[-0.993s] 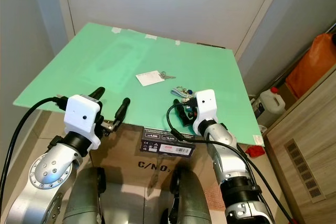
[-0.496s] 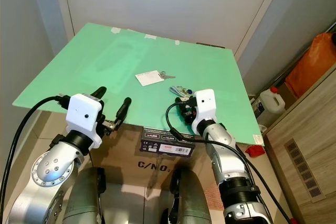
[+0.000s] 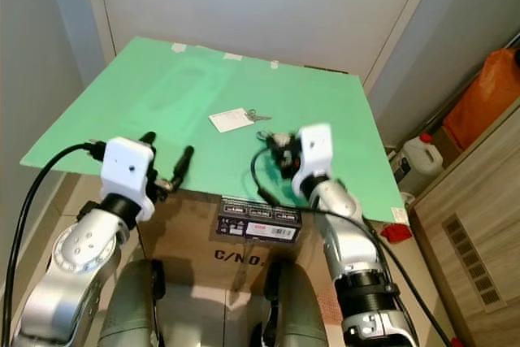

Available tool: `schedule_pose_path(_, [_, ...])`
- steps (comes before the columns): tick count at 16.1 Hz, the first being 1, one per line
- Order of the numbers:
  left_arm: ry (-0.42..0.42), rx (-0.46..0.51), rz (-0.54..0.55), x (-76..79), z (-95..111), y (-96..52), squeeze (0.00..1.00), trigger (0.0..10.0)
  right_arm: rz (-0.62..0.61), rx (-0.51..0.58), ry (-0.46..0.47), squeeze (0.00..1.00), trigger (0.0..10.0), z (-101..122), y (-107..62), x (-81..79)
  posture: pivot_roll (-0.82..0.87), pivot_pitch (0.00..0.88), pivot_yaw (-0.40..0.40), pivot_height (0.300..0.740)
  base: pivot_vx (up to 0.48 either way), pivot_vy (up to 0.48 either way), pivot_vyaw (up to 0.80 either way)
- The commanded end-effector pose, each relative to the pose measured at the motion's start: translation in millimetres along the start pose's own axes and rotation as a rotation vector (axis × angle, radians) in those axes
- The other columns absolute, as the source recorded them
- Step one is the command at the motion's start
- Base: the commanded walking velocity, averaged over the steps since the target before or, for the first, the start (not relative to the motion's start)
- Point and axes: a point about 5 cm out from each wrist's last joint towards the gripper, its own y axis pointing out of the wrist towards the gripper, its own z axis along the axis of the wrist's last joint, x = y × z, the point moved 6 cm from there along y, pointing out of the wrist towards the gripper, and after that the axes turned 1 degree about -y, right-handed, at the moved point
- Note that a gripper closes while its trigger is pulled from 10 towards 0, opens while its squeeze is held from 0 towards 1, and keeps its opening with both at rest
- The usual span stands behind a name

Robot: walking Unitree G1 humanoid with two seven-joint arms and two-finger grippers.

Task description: Hang keys on a hook

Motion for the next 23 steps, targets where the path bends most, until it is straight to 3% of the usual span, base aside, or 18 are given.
schedule_pose_path(1, [-0.013,-0.020,0.025,-3.8,-4,3.8,0.00,10.0,-0.032,0.061,-0.014,0.00,0.0,15,-0.3,7.8,0.15,0.000,-0.119,0.549,0.000,0.000,0.00])
schedule_pose_path(3, [-0.017,-0.035,0.064,-11.6,-7,7.3,0.00,10.0,-0.058,0.088,-0.033,0.00,0.0,21,-0.1,13.9,0.15,0.000,-0.112,0.549,0.000,0.000,0.00])
schedule_pose_path(5, [-0.078,-0.040,0.134,-24.5,-9,11.4,0.00,10.0,-0.112,0.098,-0.053,0.00,0.0,20,-1.2,26.2,0.14,0.000,-0.106,0.549,0.000,0.000,0.00])
schedule_pose_path(6, [-0.114,-0.003,0.199,-37.0,-2,12.8,0.00,10.0,-0.170,0.114,-0.049,0.00,0.0,18,-7.2,37.4,0.14,0.000,-0.101,0.549,0.000,0.000,0.00])
schedule_pose_path(7, [-0.117,0.010,0.203,-38.6,1,14.0,0.00,10.0,-0.196,0.124,-0.053,0.00,0.0,18,-9.4,41.2,0.14,0.000,-0.098,0.549,0.000,0.000,0.00])
schedule_pose_path(9, [-0.023,0.040,0.179,-31.2,8,15.3,0.00,10.0,-0.234,0.117,-0.069,0.00,0.0,11,-15.7,43.9,0.14,0.000,-0.090,0.549,0.000,0.000,0.00])
schedule_pose_path(14, [-0.015,0.073,0.177,-26.8,14,19.0,0.00,10.0,-0.223,0.139,-0.054,0.00,0.0,9,-15.3,34.1,0.12,0.000,-0.077,0.549,0.000,0.000,0.00])
schedule_pose_path(16, [0.030,0.099,0.186,-27.6,17,18.3,0.00,10.0,-0.229,0.146,-0.050,0.00,0.0,9,-15.5,34.3,0.12,0.000,-0.077,0.549,0.000,0.000,0.00])
schedule_pose_path(17, [0.090,0.116,0.191,-27.8,17,17.4,0.00,10.0,-0.233,0.150,-0.044,0.00,0.0,7,-15.6,32.8,0.12,0.000,-0.077,0.549,0.000,0.000,0.00])
schedule_pose_path(23, [0.055,0.105,0.200,-31.8,10,15.6,0.00,10.0,-0.198,0.162,-0.012,0.00,0.0,5,-11.9,21.0,0.13,0.000,-0.075,0.558,0.000,0.000,0.00])
